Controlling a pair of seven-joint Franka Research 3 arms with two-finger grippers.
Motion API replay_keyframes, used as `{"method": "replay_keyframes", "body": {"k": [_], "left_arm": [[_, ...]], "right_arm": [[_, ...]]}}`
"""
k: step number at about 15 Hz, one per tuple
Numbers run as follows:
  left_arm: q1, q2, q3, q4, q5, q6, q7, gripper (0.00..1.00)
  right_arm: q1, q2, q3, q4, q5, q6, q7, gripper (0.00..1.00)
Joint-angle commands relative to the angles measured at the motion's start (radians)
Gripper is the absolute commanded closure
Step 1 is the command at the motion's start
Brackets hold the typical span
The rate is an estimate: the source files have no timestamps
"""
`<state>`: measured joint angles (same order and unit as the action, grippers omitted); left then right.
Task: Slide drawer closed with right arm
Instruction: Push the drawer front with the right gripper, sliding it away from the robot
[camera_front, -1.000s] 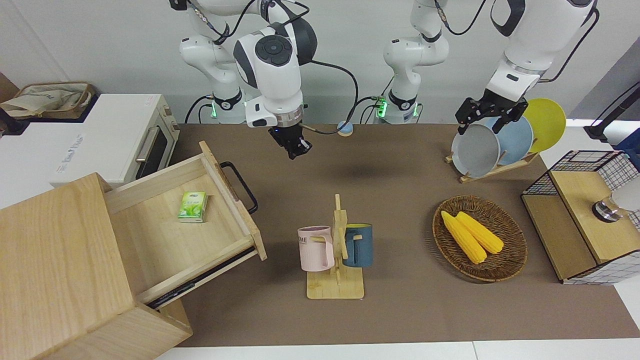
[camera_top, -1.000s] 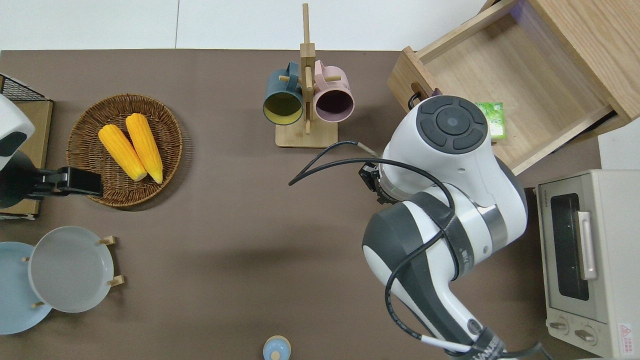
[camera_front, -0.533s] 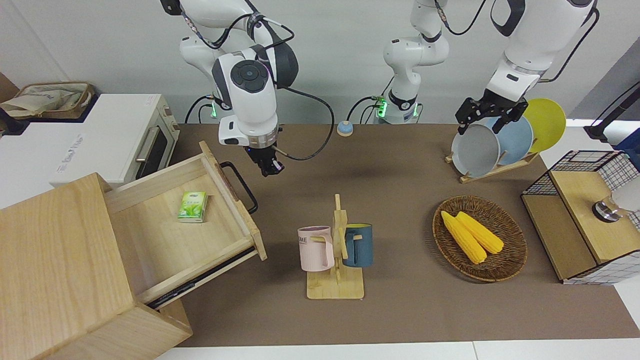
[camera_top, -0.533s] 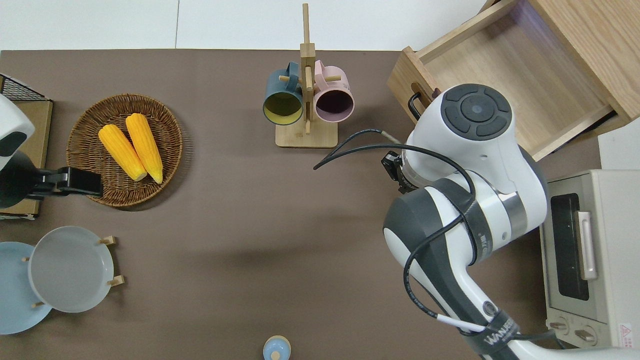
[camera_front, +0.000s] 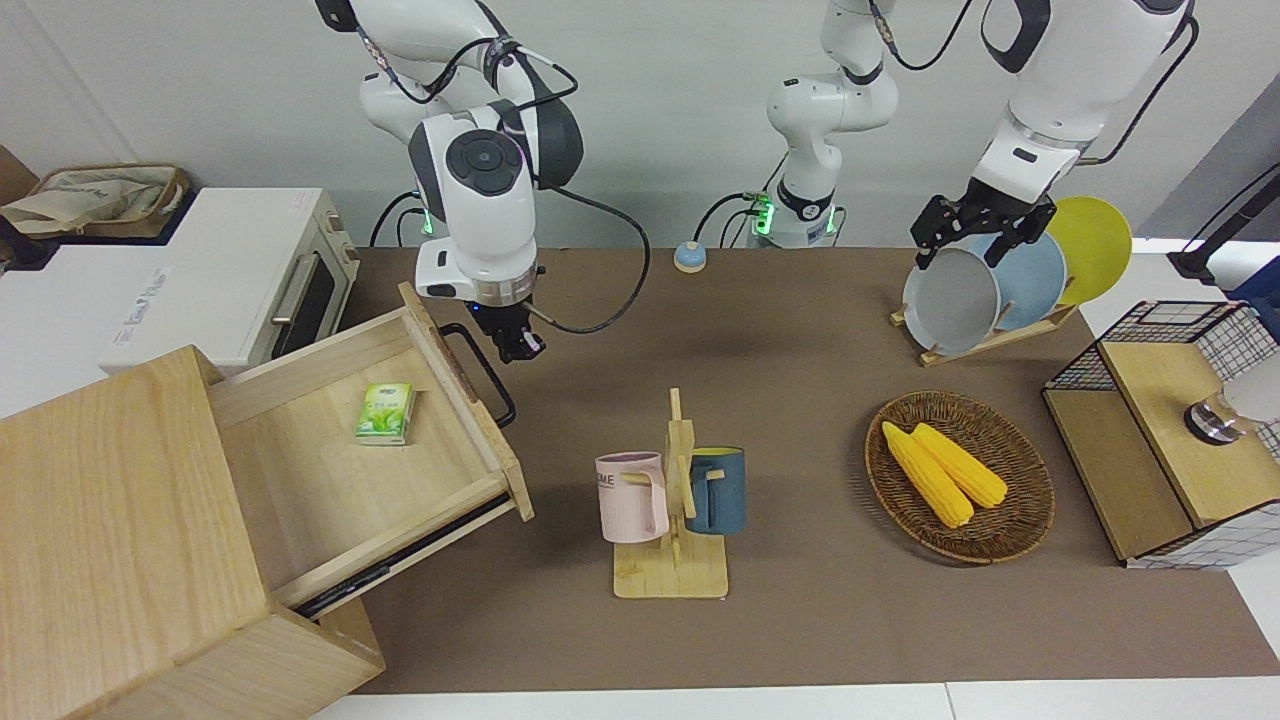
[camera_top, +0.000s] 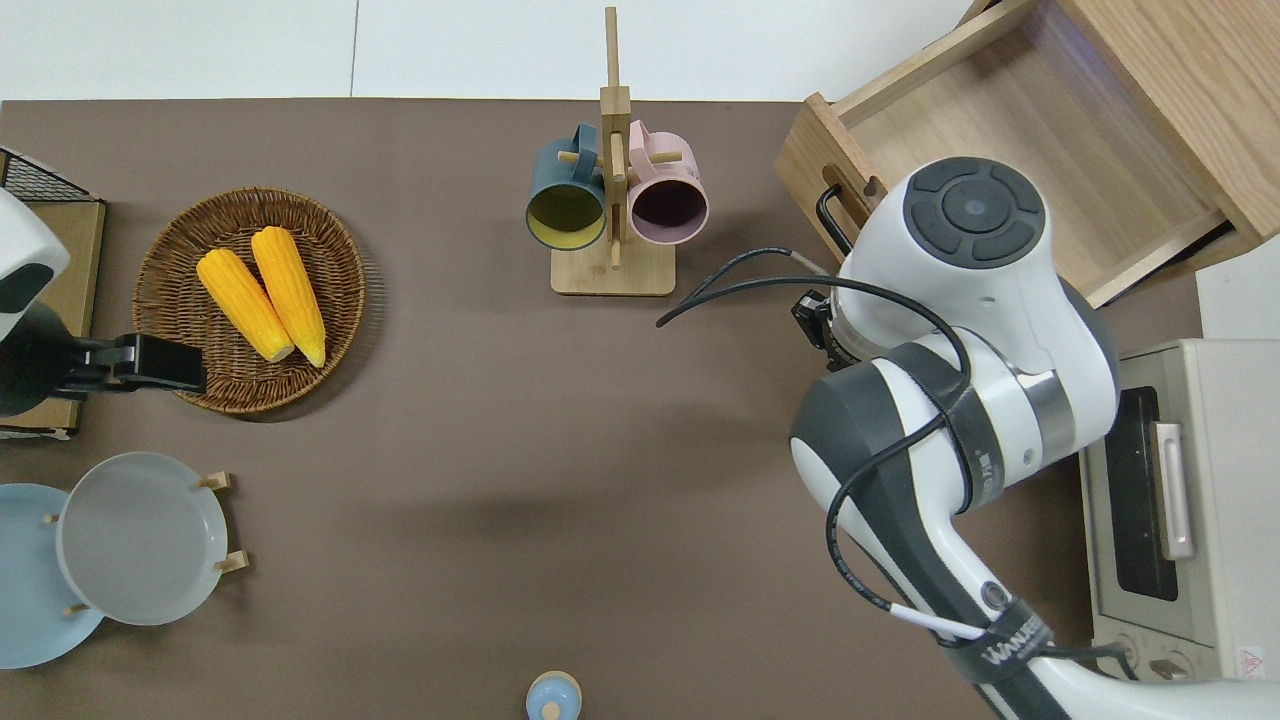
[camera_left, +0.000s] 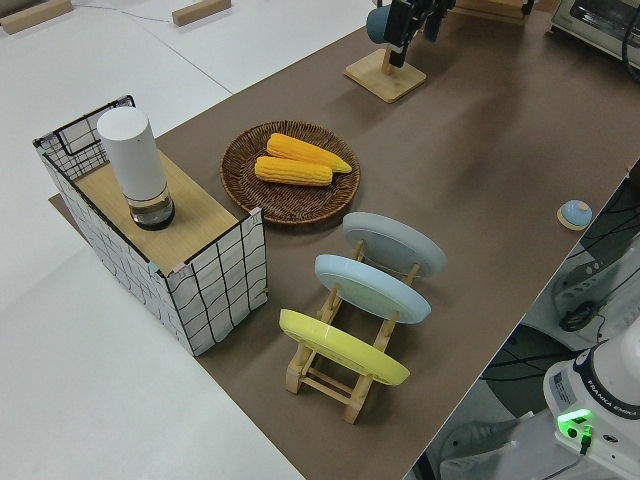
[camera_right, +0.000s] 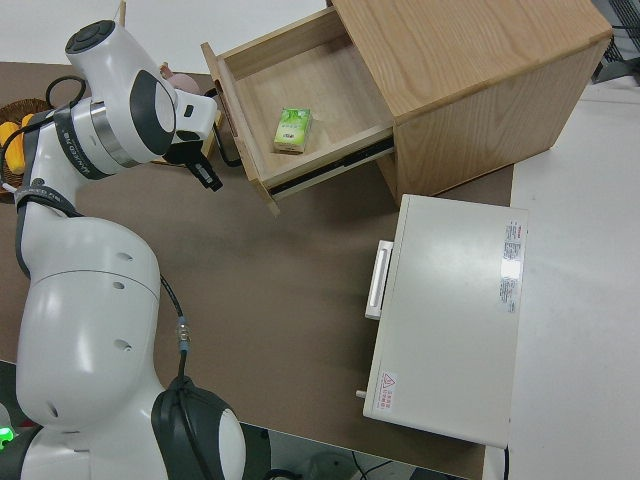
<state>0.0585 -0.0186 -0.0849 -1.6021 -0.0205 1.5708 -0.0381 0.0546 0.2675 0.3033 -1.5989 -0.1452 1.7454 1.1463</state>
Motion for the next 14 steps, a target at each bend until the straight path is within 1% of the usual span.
{"method": "replay_keyframes", "body": {"k": [1, 2, 7, 10, 11, 14], "left_arm": [[-0.006, -0.009, 0.004, 0.001, 0.013, -0.005, 0.007, 0.00], [-0.005, -0.009, 0.004, 0.001, 0.013, -0.005, 0.006, 0.00], [-0.005, -0.007, 0.004, 0.001, 0.013, -0.005, 0.006, 0.00], [-0.005, -0.007, 0.004, 0.001, 0.013, -0.005, 0.007, 0.00], [-0.005, -0.007, 0.004, 0.001, 0.013, -0.006, 0.007, 0.00], [-0.005, -0.007, 0.002, 0.001, 0.013, -0.005, 0.007, 0.00]], "right_arm": [[-0.021, 0.004, -0.015, 0.004, -0.014, 0.014, -0.037, 1.000], [-0.022, 0.004, -0.023, 0.005, -0.013, 0.016, -0.037, 1.000], [-0.024, 0.004, -0.027, 0.008, -0.013, 0.019, -0.037, 1.000], [-0.029, 0.004, -0.050, 0.017, -0.011, 0.026, -0.043, 1.000], [-0.032, 0.004, -0.052, 0.025, -0.011, 0.026, -0.054, 1.000], [-0.038, 0.006, -0.070, 0.040, -0.007, 0.026, -0.056, 1.000]]}}
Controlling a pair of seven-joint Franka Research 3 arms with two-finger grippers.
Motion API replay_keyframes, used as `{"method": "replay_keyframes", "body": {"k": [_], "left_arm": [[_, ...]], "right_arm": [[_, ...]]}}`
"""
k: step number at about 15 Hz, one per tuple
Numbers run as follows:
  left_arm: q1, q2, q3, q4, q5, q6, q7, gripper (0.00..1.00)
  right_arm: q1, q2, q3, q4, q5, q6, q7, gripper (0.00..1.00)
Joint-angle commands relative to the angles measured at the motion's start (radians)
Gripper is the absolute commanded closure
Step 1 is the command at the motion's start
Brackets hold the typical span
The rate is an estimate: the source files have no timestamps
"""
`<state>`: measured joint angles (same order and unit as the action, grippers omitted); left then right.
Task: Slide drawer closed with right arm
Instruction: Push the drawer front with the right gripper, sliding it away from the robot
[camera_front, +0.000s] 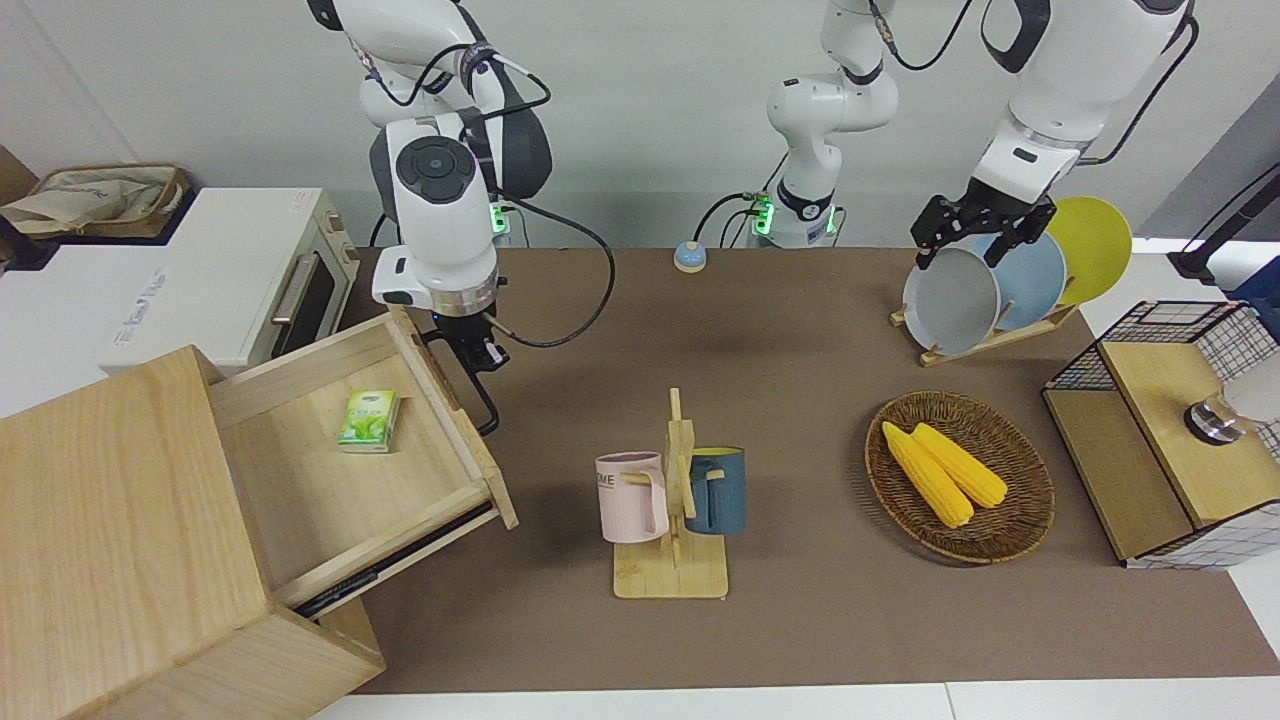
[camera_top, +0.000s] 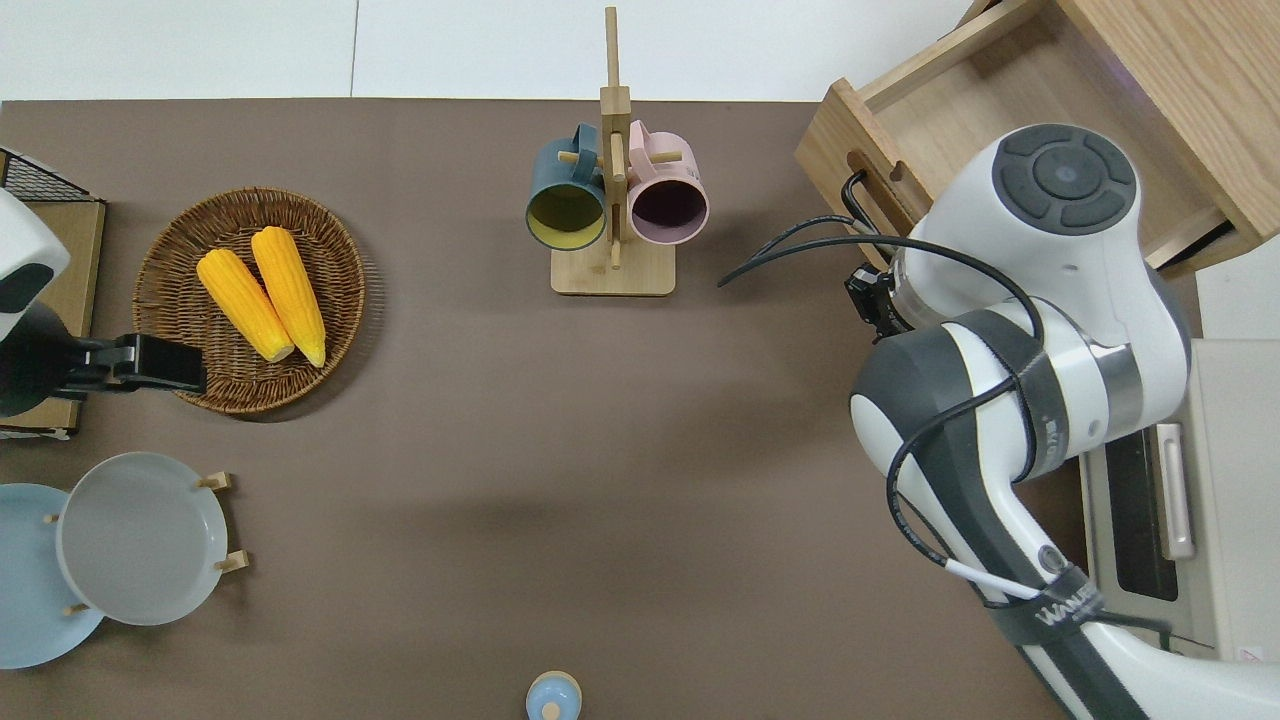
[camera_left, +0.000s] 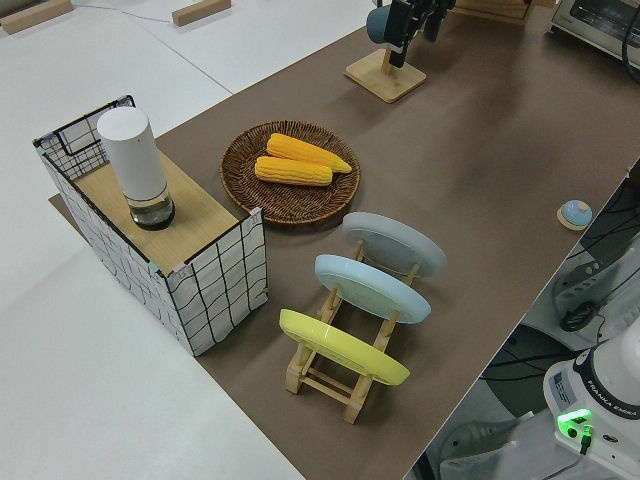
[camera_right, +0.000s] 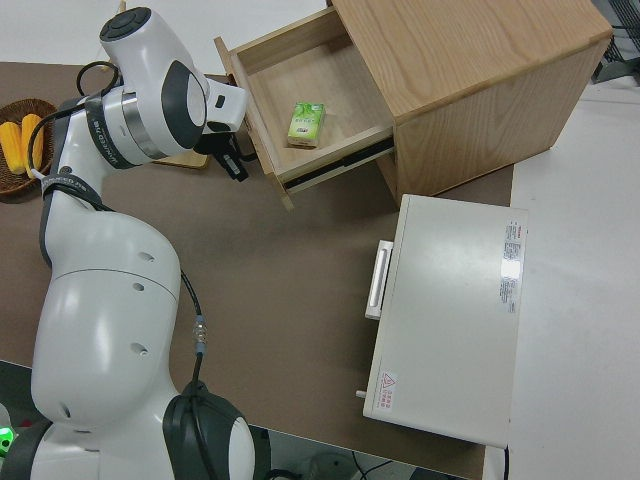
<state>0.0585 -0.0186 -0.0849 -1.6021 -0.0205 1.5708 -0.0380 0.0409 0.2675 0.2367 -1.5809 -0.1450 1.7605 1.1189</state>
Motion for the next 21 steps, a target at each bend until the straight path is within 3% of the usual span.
{"method": "replay_keyframes", "body": {"k": [1, 4, 14, 21], "left_arm": [[-0.005, -0.009, 0.004, 0.001, 0.013, -0.005, 0.007, 0.00], [-0.005, -0.007, 0.002, 0.001, 0.013, -0.006, 0.007, 0.00], [-0.005, -0.009, 0.004, 0.001, 0.013, -0.006, 0.007, 0.00], [-0.006, -0.007, 0.004, 0.001, 0.013, -0.005, 0.007, 0.00]], "right_arm": [[-0.033, 0.006, -0.005, 0.027, -0.005, 0.011, -0.028, 1.000], [-0.047, 0.007, -0.025, 0.038, 0.007, 0.016, -0.030, 1.000], [-0.090, 0.021, -0.028, 0.071, 0.005, 0.036, -0.053, 1.000], [-0.134, 0.050, -0.020, 0.130, 0.001, 0.007, -0.100, 1.000]]}}
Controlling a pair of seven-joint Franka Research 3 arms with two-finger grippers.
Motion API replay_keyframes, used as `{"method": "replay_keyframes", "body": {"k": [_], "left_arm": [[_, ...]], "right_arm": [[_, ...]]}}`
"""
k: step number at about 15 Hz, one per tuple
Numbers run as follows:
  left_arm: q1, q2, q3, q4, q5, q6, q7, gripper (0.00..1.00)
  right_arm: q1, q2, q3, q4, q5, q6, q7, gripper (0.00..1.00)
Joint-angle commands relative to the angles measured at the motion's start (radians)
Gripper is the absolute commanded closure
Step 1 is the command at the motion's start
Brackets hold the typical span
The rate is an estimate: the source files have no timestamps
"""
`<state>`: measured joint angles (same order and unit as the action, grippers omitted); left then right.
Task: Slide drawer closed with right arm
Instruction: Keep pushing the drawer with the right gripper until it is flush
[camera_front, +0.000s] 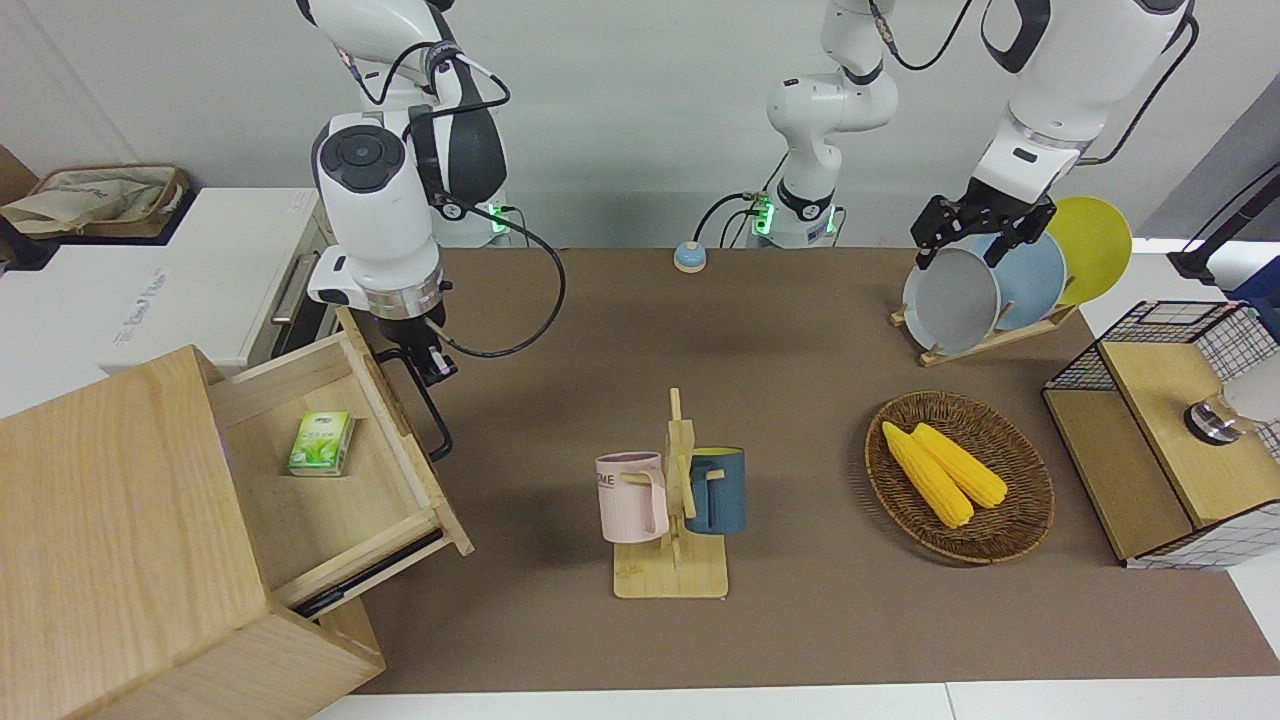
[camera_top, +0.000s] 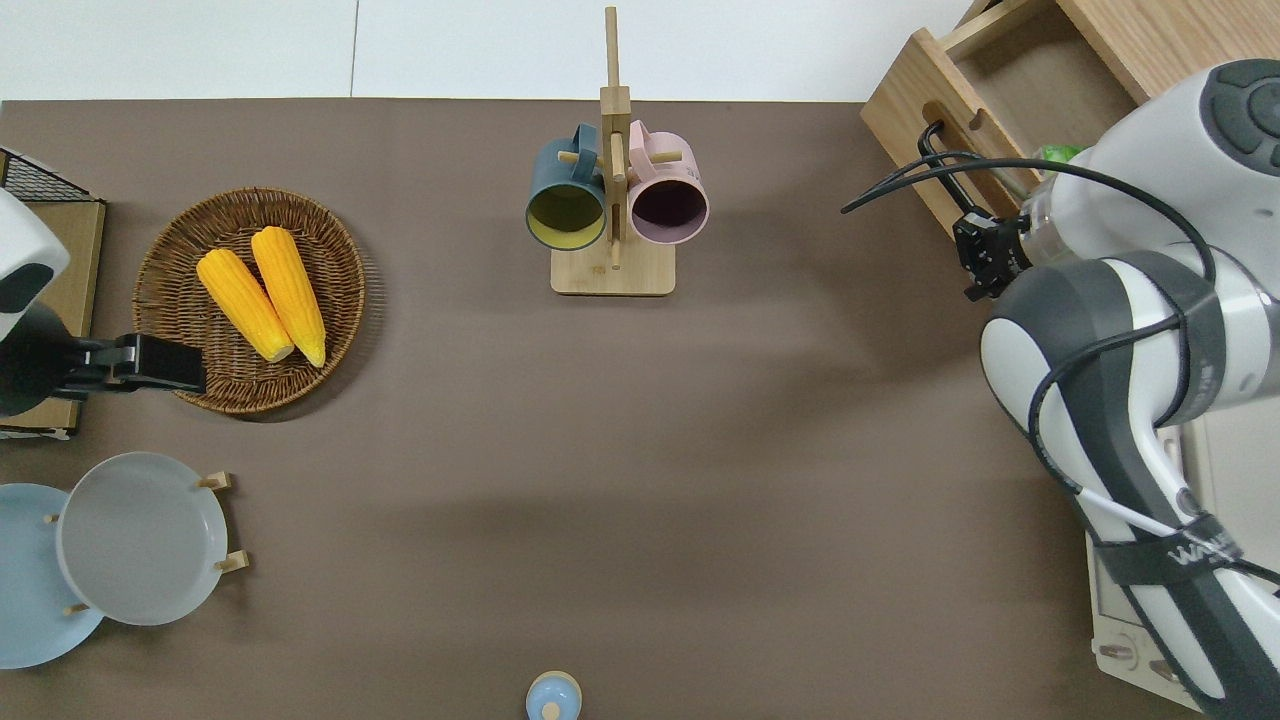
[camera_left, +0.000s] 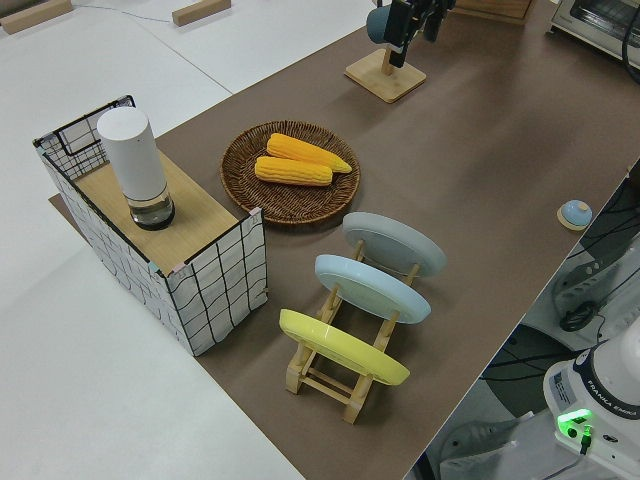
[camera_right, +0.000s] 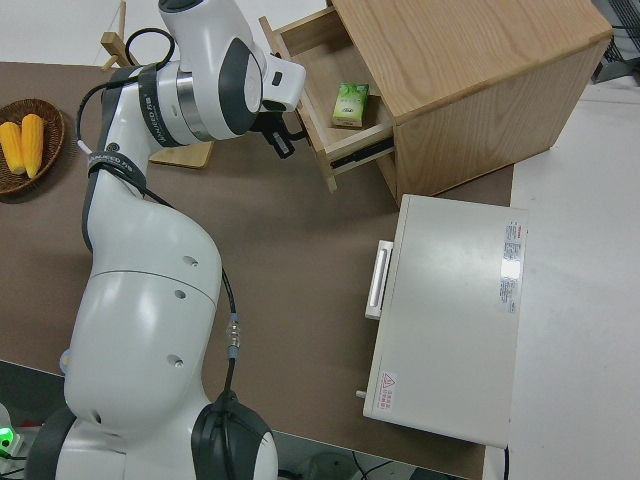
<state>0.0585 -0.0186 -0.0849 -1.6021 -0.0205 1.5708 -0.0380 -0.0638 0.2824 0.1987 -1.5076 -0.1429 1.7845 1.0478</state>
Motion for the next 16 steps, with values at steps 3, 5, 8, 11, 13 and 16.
{"method": "replay_keyframes", "body": {"k": [3, 5, 8, 11, 13, 16], "left_arm": [[-0.005, -0.009, 0.002, 0.001, 0.013, -0.006, 0.007, 0.00], [-0.005, -0.007, 0.004, 0.001, 0.013, -0.005, 0.007, 0.00], [-0.005, -0.007, 0.002, 0.001, 0.013, -0.005, 0.007, 0.00], [-0.005, -0.009, 0.004, 0.001, 0.013, -0.005, 0.006, 0.00], [-0.005, -0.007, 0.004, 0.001, 0.013, -0.005, 0.007, 0.00], [-0.005, -0.007, 0.004, 0.001, 0.013, -0.005, 0.007, 0.00]], "right_arm": [[-0.040, 0.050, 0.022, 0.083, -0.004, -0.036, -0.031, 1.000], [-0.056, 0.060, 0.025, 0.092, -0.004, -0.036, -0.051, 1.000], [-0.085, 0.086, 0.031, 0.125, -0.004, -0.056, -0.078, 1.000], [-0.125, 0.096, 0.062, 0.139, -0.006, -0.063, -0.083, 1.000], [-0.148, 0.098, 0.077, 0.139, -0.007, -0.065, -0.089, 1.000], [-0.191, 0.103, 0.114, 0.144, -0.020, -0.063, -0.115, 1.000]]}}
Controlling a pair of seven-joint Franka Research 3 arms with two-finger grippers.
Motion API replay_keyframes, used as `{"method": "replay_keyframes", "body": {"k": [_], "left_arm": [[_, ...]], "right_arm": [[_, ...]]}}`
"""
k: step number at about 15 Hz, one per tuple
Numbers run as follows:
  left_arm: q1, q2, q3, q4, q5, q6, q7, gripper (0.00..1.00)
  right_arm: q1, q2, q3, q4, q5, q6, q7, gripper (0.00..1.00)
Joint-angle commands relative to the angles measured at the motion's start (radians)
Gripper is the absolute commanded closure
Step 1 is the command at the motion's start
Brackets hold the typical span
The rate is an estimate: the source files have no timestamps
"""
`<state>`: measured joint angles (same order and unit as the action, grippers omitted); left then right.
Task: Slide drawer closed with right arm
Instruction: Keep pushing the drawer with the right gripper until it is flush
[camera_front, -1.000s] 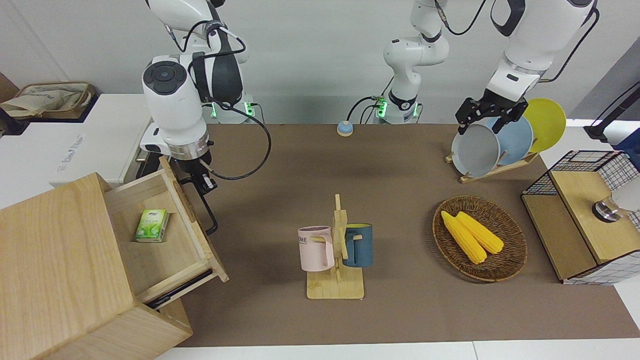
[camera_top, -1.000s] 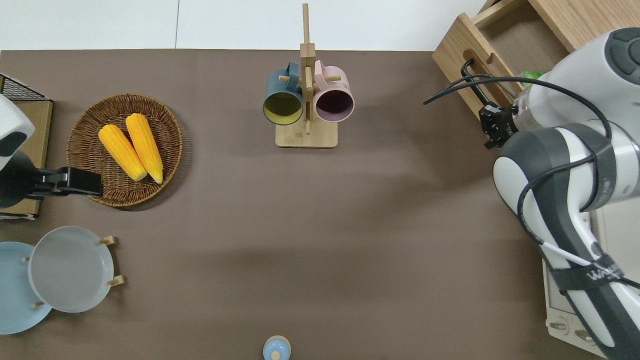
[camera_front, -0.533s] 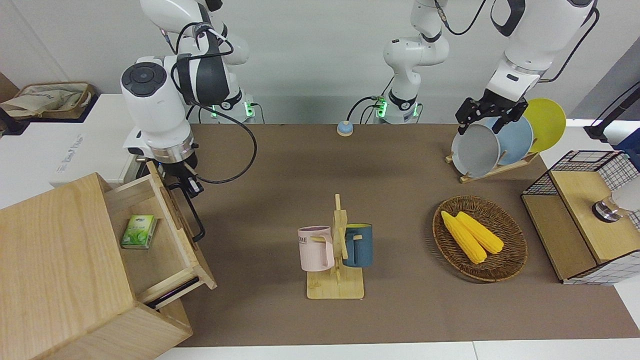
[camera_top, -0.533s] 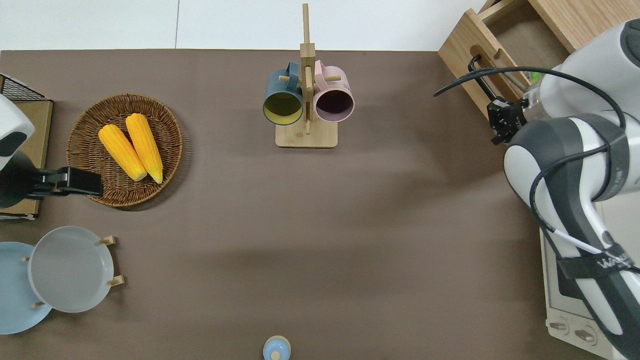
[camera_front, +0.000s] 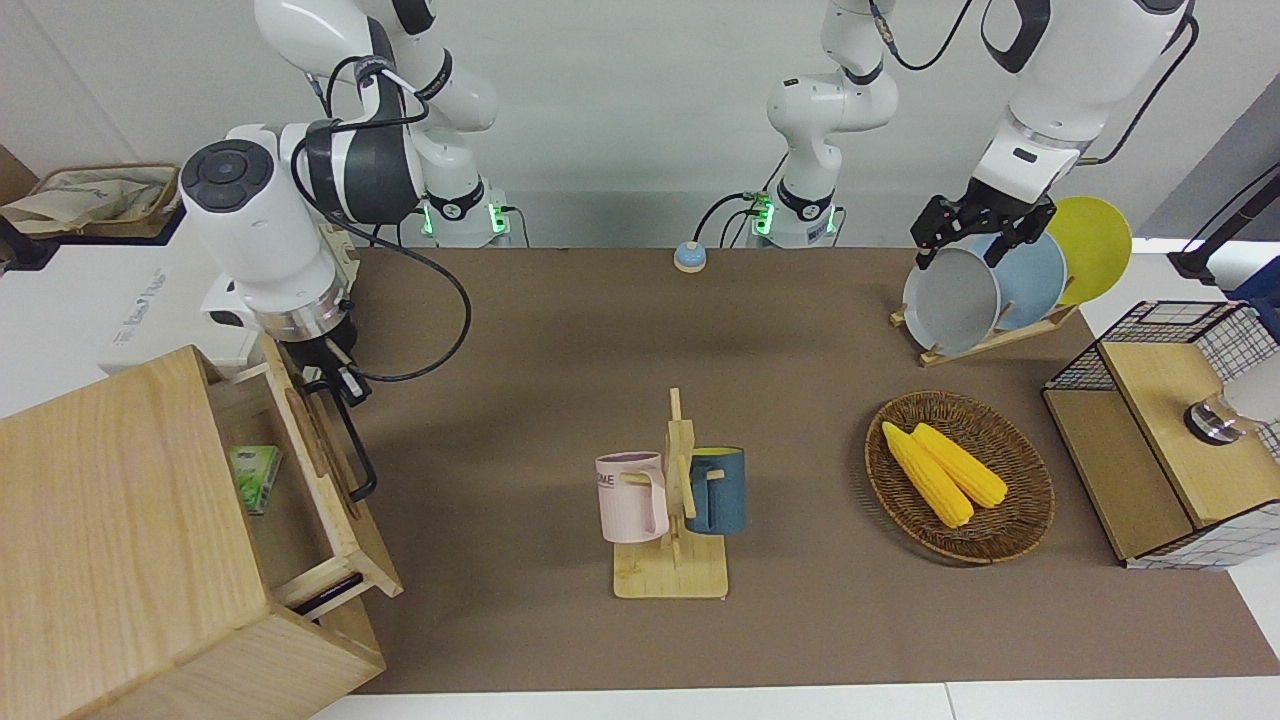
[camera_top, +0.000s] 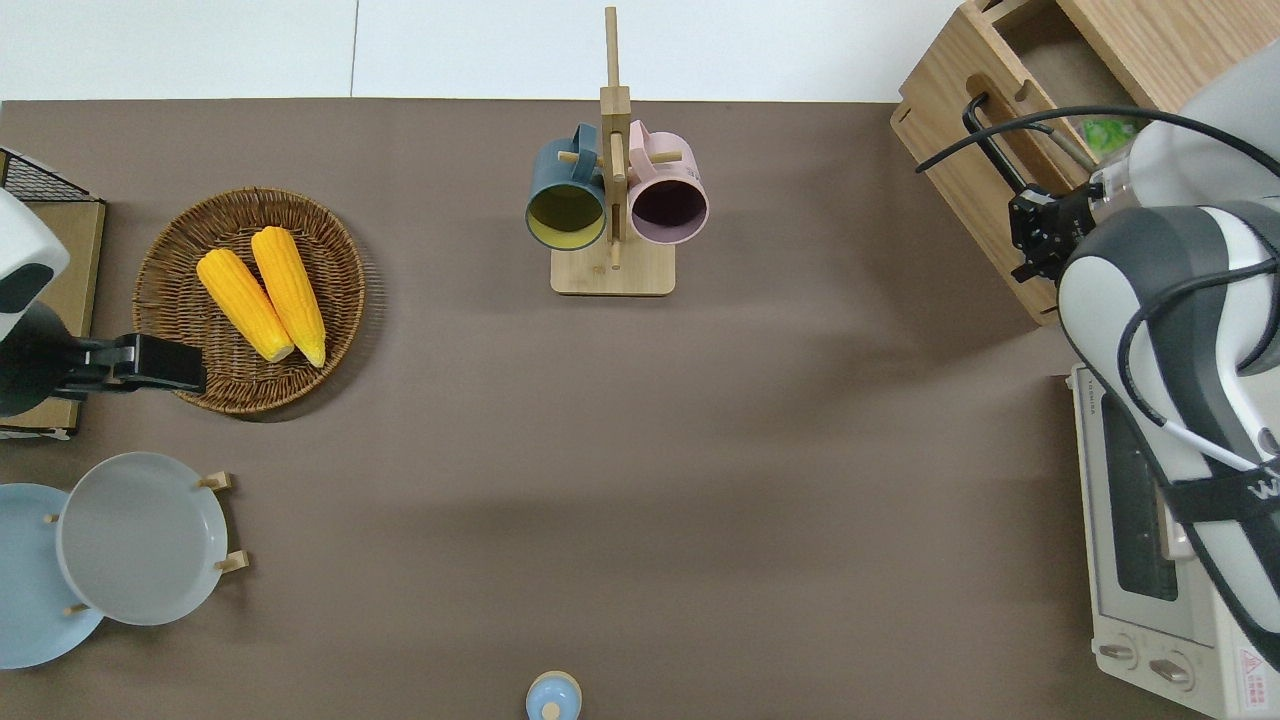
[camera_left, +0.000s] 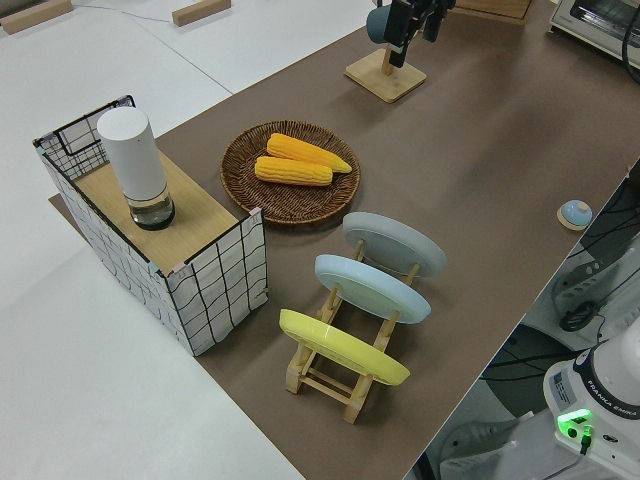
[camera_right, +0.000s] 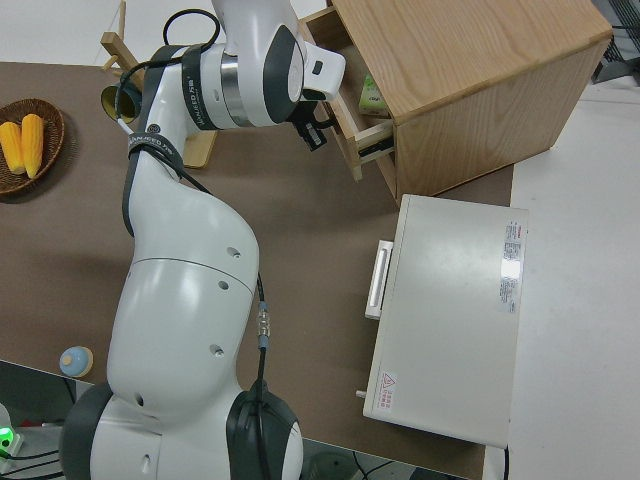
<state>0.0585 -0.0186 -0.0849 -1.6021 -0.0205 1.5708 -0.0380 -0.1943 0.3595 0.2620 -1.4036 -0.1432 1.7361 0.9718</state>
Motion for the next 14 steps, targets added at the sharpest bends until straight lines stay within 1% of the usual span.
{"method": "replay_keyframes", "body": {"k": [1, 3, 7, 9, 12, 14], "left_arm": [[-0.005, -0.007, 0.002, 0.001, 0.013, -0.005, 0.007, 0.00], [-0.005, -0.009, 0.004, 0.001, 0.013, -0.005, 0.006, 0.00], [-0.005, -0.007, 0.004, 0.001, 0.013, -0.005, 0.007, 0.00], [-0.005, -0.009, 0.004, 0.001, 0.013, -0.005, 0.006, 0.00], [-0.005, -0.007, 0.004, 0.001, 0.013, -0.005, 0.007, 0.00], [-0.005, -0.009, 0.002, 0.001, 0.013, -0.005, 0.007, 0.00]], "right_arm": [[-0.075, 0.029, 0.066, 0.049, -0.030, -0.016, -0.041, 1.000], [-0.108, 0.032, 0.106, 0.051, -0.042, -0.016, -0.039, 1.000], [-0.152, 0.039, 0.144, 0.051, -0.067, -0.018, -0.041, 1.000], [-0.181, 0.056, 0.177, 0.052, -0.088, -0.018, -0.051, 1.000], [-0.220, 0.075, 0.220, 0.070, -0.125, -0.027, -0.056, 1.000], [-0.249, 0.094, 0.259, 0.098, -0.153, -0.050, -0.056, 1.000]]}}
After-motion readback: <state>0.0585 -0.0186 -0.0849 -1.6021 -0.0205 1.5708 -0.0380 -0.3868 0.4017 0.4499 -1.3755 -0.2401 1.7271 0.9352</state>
